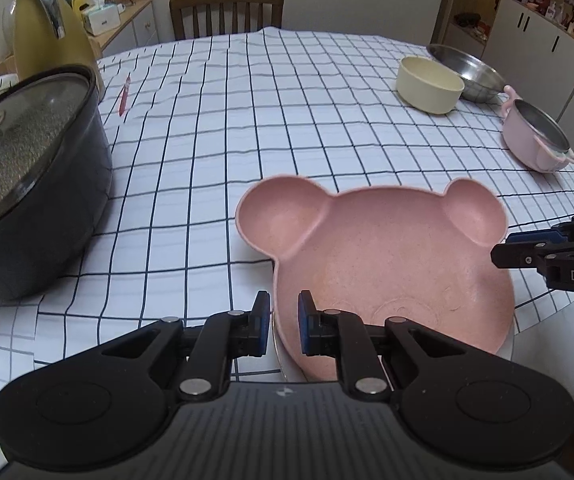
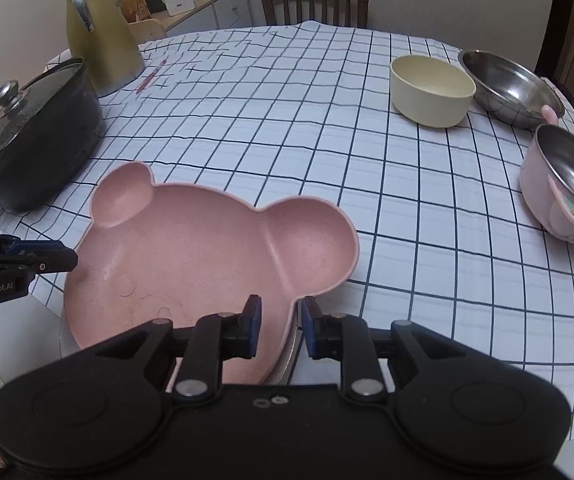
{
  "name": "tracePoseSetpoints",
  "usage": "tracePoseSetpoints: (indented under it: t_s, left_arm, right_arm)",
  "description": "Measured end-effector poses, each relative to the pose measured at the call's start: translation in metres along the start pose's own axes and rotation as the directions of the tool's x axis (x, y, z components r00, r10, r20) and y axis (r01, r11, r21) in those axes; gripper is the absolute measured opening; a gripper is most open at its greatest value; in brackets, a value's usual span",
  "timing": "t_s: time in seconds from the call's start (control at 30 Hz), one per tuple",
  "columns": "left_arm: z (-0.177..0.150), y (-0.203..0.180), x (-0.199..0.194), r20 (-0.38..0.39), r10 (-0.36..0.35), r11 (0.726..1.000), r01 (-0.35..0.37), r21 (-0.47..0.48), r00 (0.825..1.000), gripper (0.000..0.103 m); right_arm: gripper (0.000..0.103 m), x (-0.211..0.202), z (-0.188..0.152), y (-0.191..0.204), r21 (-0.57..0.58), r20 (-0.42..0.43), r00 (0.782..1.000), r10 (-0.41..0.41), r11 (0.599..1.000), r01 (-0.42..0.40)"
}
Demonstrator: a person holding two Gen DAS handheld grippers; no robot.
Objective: Organize plates and bowls
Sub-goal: 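Lower the pink bear plate onto the stack and open both grippers, then move both grippers to the rim of the large steel bowl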
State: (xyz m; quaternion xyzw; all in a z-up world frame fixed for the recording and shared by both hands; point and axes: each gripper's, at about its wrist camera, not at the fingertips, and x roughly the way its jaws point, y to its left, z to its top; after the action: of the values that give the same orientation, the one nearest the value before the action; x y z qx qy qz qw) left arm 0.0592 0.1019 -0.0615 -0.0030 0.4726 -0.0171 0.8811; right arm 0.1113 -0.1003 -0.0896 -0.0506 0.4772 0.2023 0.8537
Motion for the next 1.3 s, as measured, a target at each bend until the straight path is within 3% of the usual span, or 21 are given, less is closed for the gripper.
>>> tracePoseSetpoints:
  t_s: [0.37, 0.73, 0.83, 0.9, 0.93, 1.3]
  left_arm:
    - [0.011, -0.017, -0.033, 0.091, -0.035, 0.999, 0.032, 0.029, 0.995, 0.014]
    - [0.024, -0.044, -0.051, 0.155, -0.075, 0.995, 0.065, 0.07, 0.985, 0.015]
    - [0.031, -0.054, -0.053, 0.175, -0.077, 0.994, 0.062, 0.087, 0.982, 0.026]
    - [0.036, -0.062, -0.054, 0.198, -0.071, 0.994, 0.054, 0.093, 0.978, 0.047]
    - [0.039, -0.066, -0.055, 0.209, -0.071, 0.994, 0.052, 0.096, 0.975, 0.051]
    - [0.088, -0.133, -0.032, 0.252, -0.073, 0.992, 0.045, 0.117, 0.965, 0.063]
  right_arm:
    - [0.036, -0.033, 0.006, 0.016, -0.038, 0.076, 0.997, 0.026, 0.999, -0.023]
    - [0.058, -0.067, 0.005, 0.018, -0.027, 0.158, 0.987, 0.011, 1.0, -0.007]
    - [0.065, -0.075, 0.006, 0.014, -0.027, 0.186, 0.983, 0.008, 1.0, -0.003]
    - [0.067, -0.079, 0.008, 0.01, -0.025, 0.203, 0.979, 0.003, 1.0, 0.003]
    - [0.071, -0.081, 0.008, 0.007, -0.021, 0.21, 0.978, 0.001, 1.0, 0.003]
    - [0.098, -0.091, 0.025, -0.062, 0.051, 0.271, 0.96, -0.069, 0.997, 0.057]
